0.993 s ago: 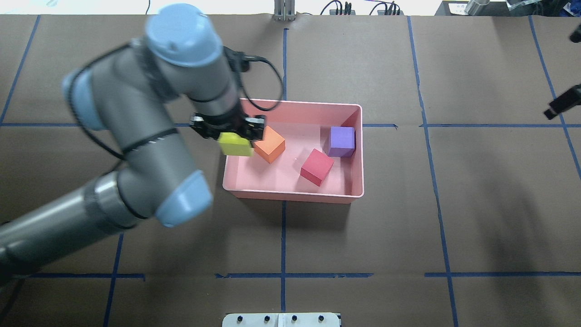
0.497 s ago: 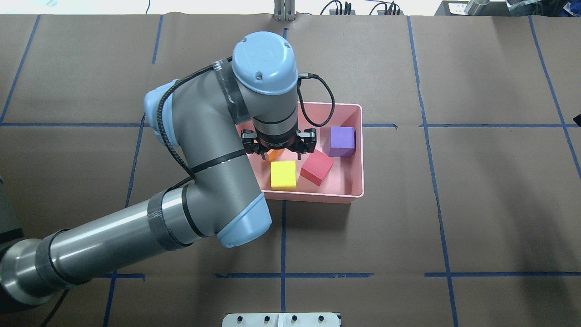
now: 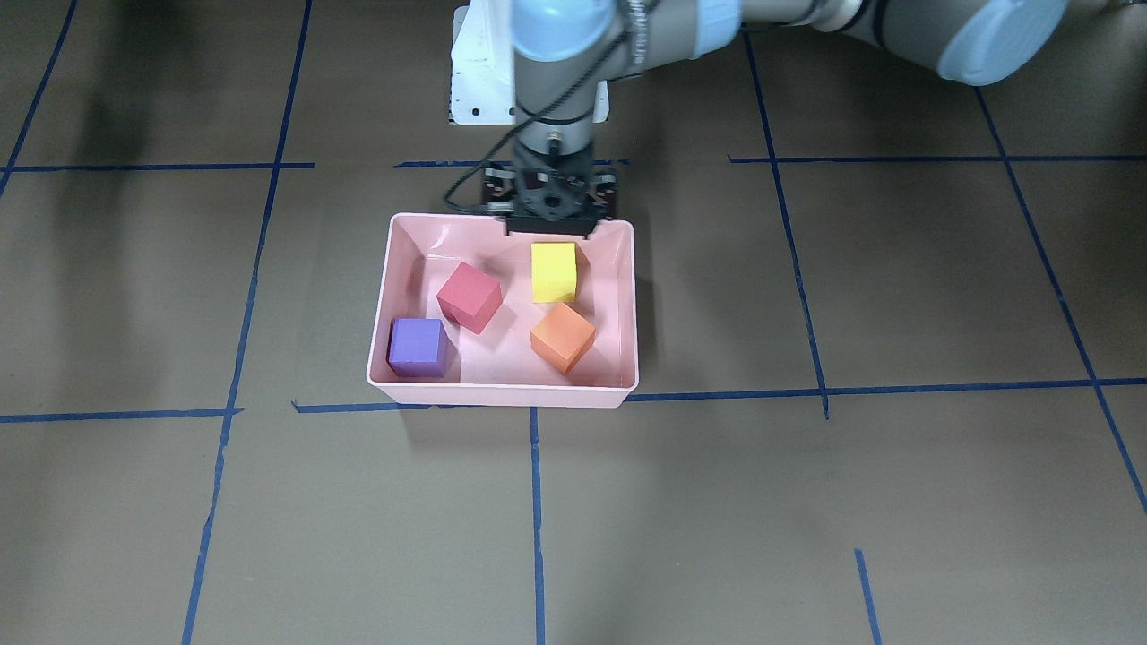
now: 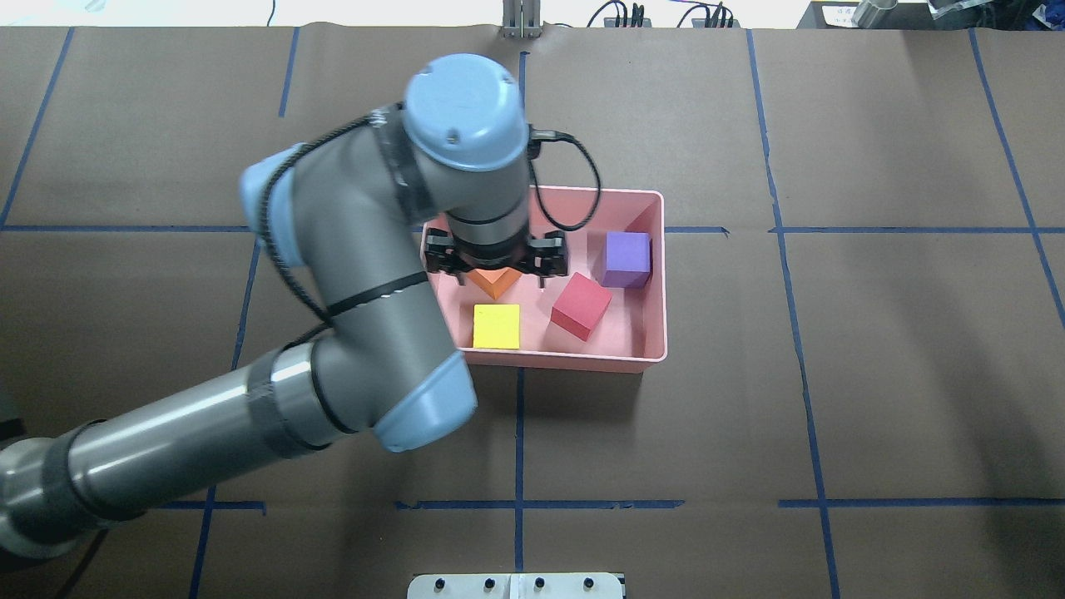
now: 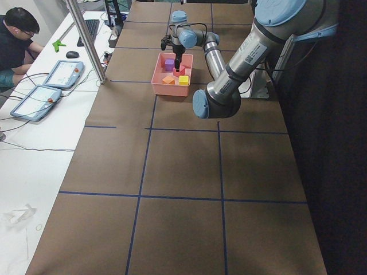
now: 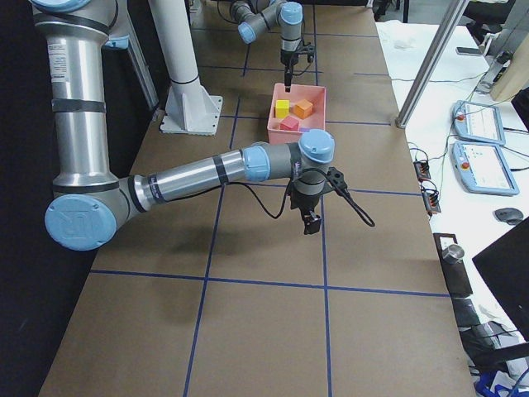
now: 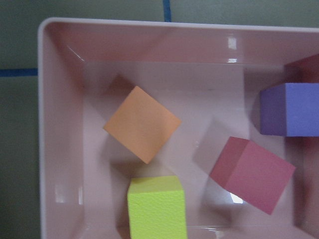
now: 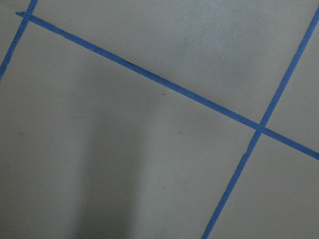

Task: Place blocks into pink bin with both arms

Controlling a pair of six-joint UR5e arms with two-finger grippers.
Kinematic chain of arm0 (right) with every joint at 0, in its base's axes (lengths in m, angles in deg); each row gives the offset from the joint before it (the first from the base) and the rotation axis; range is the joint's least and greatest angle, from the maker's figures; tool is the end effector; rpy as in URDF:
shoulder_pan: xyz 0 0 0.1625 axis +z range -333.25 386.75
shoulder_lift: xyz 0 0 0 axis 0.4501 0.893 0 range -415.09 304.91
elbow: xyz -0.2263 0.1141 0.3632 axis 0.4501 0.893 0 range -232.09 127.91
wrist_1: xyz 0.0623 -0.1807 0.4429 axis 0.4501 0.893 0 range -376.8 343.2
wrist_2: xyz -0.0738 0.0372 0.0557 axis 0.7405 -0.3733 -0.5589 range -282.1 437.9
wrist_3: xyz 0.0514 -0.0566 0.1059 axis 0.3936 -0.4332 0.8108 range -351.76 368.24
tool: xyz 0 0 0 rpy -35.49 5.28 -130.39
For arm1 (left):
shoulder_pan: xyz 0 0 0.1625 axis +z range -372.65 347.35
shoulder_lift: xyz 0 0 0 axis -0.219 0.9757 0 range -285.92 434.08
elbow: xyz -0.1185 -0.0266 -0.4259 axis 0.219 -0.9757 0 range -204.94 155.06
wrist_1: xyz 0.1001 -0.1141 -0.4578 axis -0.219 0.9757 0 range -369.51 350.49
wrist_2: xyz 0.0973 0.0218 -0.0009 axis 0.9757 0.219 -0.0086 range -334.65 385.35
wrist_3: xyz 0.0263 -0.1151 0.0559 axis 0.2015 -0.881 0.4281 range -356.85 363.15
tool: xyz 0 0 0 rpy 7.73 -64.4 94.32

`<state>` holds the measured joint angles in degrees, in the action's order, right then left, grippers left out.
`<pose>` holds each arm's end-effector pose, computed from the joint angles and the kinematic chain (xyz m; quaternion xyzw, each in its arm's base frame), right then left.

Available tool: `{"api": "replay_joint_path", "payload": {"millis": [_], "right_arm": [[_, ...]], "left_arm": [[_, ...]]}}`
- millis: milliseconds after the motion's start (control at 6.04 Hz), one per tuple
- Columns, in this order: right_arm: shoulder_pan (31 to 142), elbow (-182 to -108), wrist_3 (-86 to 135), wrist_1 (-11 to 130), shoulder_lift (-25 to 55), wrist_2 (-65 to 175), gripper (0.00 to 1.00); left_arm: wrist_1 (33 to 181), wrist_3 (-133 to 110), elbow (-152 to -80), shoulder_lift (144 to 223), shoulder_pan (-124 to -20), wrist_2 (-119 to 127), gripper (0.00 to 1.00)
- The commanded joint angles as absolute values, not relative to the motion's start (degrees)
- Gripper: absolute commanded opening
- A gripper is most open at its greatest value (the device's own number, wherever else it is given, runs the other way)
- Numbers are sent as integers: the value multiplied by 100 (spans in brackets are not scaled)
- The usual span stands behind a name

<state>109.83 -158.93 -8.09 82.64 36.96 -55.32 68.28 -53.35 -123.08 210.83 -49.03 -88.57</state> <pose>-0.0216 -0.5418 0.5723 0.0734 -0.3630 -0.2040 0.9062 0.5508 -0.5056 0.1070 0.0457 0.4024 0.0526 0.9128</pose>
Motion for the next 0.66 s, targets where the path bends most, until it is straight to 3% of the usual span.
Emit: {"api": "replay_joint_path", "payload": {"millis": [0,497], "right_arm": [[11567,-15879,-1275,8260,4183,-5727,100],[11614,-15738,-601,8252,4343,-5755,99]], "left_arm": [[6818,-3632,-12487,20288,-5839,-9495,100],[6836,-462,-12487,18708,-7770,-10250,100]]}}
